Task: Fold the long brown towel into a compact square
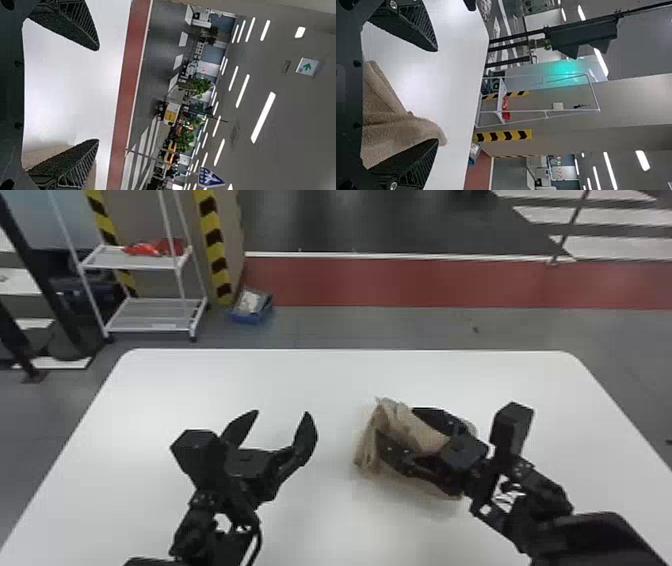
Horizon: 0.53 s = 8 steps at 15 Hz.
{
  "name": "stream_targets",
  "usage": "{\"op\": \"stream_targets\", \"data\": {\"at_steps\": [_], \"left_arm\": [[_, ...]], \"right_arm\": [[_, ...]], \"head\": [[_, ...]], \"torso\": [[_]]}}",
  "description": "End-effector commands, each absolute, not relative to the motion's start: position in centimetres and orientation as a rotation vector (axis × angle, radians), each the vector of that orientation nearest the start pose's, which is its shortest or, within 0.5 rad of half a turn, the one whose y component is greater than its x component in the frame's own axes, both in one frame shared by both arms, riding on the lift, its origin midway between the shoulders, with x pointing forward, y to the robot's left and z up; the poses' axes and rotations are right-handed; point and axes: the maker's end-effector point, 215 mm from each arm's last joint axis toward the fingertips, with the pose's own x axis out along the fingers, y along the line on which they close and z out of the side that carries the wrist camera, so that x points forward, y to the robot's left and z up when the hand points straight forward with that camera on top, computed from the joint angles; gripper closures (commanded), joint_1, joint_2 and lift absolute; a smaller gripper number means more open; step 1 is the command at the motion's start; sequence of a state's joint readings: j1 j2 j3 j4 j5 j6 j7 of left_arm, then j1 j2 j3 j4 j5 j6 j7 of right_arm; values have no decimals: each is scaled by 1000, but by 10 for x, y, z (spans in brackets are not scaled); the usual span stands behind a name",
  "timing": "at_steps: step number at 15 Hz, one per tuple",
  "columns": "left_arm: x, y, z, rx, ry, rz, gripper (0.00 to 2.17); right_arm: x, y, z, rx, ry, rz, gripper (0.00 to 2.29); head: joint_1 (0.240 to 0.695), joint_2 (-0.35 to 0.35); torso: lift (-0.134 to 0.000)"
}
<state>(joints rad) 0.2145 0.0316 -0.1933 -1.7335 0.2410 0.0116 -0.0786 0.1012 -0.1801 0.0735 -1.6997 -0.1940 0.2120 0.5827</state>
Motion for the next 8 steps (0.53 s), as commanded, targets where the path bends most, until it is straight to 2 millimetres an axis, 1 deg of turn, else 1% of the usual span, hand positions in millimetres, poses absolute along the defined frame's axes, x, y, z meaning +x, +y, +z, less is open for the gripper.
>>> {"op": "stream_targets", "data": {"at_steps": [1, 2, 3, 4, 5, 6, 7, 8], "left_arm": [[513, 105, -372, -249, 80, -266, 46], [513, 105, -372, -249, 80, -268, 46], [513, 104, -372, -250, 80, -269, 46], [513, 104, -372, -249, 81, -267, 46], [513, 105, -372, -249, 80, -266, 46], [513, 105, -372, -249, 80, -268, 46], [513, 106, -373, -247, 82, -266, 46], [513, 106, -374, -249, 83, -264, 46]], "right_arm": [[509, -102, -431, 16, 374, 682, 66], [508, -95, -436, -28, 386, 681, 66], [506, -95, -440, -61, 417, 667, 66], [505, -96, -438, -64, 413, 655, 66], [506, -102, -436, -61, 406, 634, 66], [512, -110, -422, -53, 376, 607, 83], [515, -130, -420, -14, 366, 566, 194], [520, -146, -409, 46, 344, 540, 421]], "head": [[695, -17], [695, -10], [695, -5], [695, 1], [695, 6], [695, 7], [695, 7], [695, -5]], "torso": [[-102], [-102], [-102], [-102], [-102], [-102], [-102], [-102]]}}
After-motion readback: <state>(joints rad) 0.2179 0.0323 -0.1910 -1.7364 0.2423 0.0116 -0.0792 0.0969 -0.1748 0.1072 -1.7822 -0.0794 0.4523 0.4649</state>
